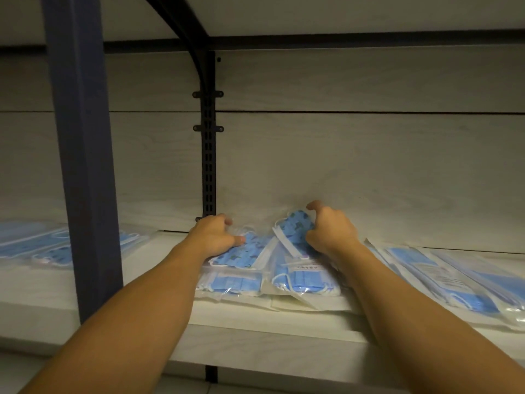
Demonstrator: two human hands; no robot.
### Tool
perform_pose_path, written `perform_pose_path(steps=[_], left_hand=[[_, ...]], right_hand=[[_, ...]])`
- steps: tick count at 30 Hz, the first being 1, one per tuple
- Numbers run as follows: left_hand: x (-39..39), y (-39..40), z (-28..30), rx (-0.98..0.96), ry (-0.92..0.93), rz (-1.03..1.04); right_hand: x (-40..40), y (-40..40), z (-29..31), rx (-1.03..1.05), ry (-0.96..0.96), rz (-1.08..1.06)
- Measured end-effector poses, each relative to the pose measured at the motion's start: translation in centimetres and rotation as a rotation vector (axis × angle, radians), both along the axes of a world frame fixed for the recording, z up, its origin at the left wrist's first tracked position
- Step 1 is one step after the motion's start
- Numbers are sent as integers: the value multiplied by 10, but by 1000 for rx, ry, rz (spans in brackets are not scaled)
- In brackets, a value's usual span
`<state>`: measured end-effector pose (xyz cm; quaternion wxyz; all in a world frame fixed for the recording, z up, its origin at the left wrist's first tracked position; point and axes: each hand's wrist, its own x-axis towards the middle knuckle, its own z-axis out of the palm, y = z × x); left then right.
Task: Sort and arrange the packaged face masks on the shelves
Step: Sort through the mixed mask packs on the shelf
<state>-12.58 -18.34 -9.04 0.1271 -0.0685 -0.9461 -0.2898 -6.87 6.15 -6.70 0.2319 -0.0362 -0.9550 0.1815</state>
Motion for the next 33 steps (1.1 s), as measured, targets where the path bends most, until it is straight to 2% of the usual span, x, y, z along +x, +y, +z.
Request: perform_pose_path(steps=[6, 15, 23, 26, 29, 33], left_hand=[[3, -2, 2, 71, 88, 4], [12, 1, 7, 373, 98, 53], [11, -2, 6, 346, 248, 62], [10, -2, 8, 461, 301, 70], [12, 0, 11, 566, 277, 95], [13, 2, 10, 547, 186, 62]], right_hand=[[5, -1, 0, -120, 40, 14], [6, -2, 1, -254, 43, 25], [4, -1, 1, -372, 80, 34], [-1, 1, 1, -481, 127, 59], [-5, 2, 2, -622, 145, 91], [-5, 1, 3, -901, 80, 135]])
